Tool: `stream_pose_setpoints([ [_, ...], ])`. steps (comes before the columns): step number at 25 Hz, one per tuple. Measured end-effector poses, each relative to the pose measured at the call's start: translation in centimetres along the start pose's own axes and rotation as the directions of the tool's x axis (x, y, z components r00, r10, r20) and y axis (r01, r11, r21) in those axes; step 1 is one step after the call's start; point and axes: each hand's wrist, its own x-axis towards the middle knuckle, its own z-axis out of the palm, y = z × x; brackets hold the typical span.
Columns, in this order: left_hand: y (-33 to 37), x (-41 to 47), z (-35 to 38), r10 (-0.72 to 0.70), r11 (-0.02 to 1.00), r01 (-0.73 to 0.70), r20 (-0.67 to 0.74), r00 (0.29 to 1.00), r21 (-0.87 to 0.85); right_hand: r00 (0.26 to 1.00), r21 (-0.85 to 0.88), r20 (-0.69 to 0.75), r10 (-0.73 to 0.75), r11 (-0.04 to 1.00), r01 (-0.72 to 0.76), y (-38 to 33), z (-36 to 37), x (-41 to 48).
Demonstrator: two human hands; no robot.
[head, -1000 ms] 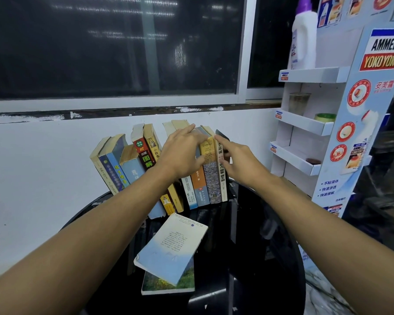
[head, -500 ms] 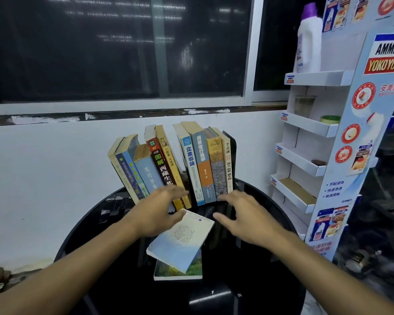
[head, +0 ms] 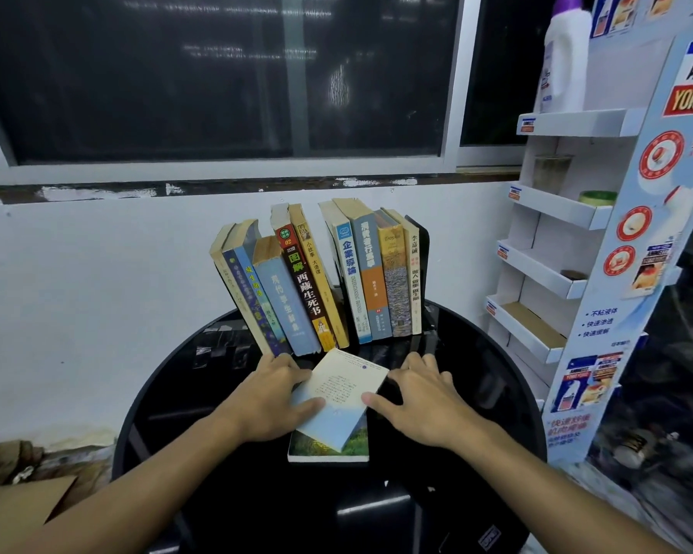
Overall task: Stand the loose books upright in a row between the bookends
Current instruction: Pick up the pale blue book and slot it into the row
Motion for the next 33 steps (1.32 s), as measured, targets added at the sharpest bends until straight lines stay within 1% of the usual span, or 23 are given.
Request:
stream_pose_setpoints([
  [4, 0.3, -0.7, 0.3, -0.036, 0.999, 0.036, 0.012, 0.999, -0.03, 0.999, 0.041, 0.036, 0.015, 0.999, -0.017, -0.1, 0.4, 0.8],
  [7, 0.3, -0.8, 0.1, -0.057, 0.998, 0.057, -0.016, 0.998, -0.036, 0.998, 0.095, 0.055, 0.021, 0.995, -0.026, -0.1, 0.3, 1.5],
  [11, 0.1, -0.2, 0.1, -0.112, 0.993, 0.113, -0.016, 0.994, 0.036, 0.997, 0.185, 0.064, 0.051, 0.981, -0.062, 0.0, 0.2, 2.4],
  [14, 0.3, 0.1, 0.1, -0.115, 0.993, 0.115, -0.012, 0.993, 0.03, 0.998, 0.281, 0.03, 0.052, 0.958, -0.058, 0.2, 0.4, 2.9],
  [16, 0.2, 0.1, 0.1, -0.114, 0.993, 0.114, -0.023, 0.993, 0.011, 0.996, 0.401, -0.057, 0.065, 0.915, -0.037, 0.0, 0.2, 3.1],
  [18, 0.0, 0.0, 0.1, -0.109, 0.994, 0.109, -0.036, 0.993, -0.011, 0.987, 0.54, -0.103, 0.121, 0.84, -0.047, -0.8, -0.4, 3.2],
  [21, -0.1, -0.1, 0.1, -0.1, 0.995, 0.097, -0.062, 0.993, -0.039, 0.98, 0.725, -0.063, 0.188, 0.683, -0.085, -2.0, -1.2, 3.8],
  [23, -0.2, -0.2, 0.1, -0.096, 0.995, 0.092, -0.074, 0.993, -0.046, 0.977, 0.765, -0.043, 0.209, 0.636, -0.103, -2.7, -1.9, 4.2],
  [27, -0.2, -0.5, -0.3, -0.066, 0.997, 0.064, -0.061, 0.996, -0.037, 0.98, 0.756, -0.035, 0.195, 0.646, -0.102, -3.5, -3.1, 4.8],
  [29, -0.3, -0.4, -0.9, -0.045, 0.997, 0.04, -0.088, 0.995, -0.061, 0.982, 0.747, -0.06, 0.176, 0.661, -0.073, -3.8, -3.9, 4.7],
  [31, -0.4, -0.2, -1.7, -0.024, 0.993, 0.0, -0.199, 0.98, -0.117, 0.982, 0.714, -0.119, 0.148, 0.699, -0.019, -4.2, -5.1, 4.3],
  [33, -0.3, 0.1, -2.8, -0.009, 0.988, -0.048, -0.361, 0.933, -0.149, 0.968, 0.649, -0.217, 0.127, 0.759, 0.047, -4.7, -6.4, 3.8],
])
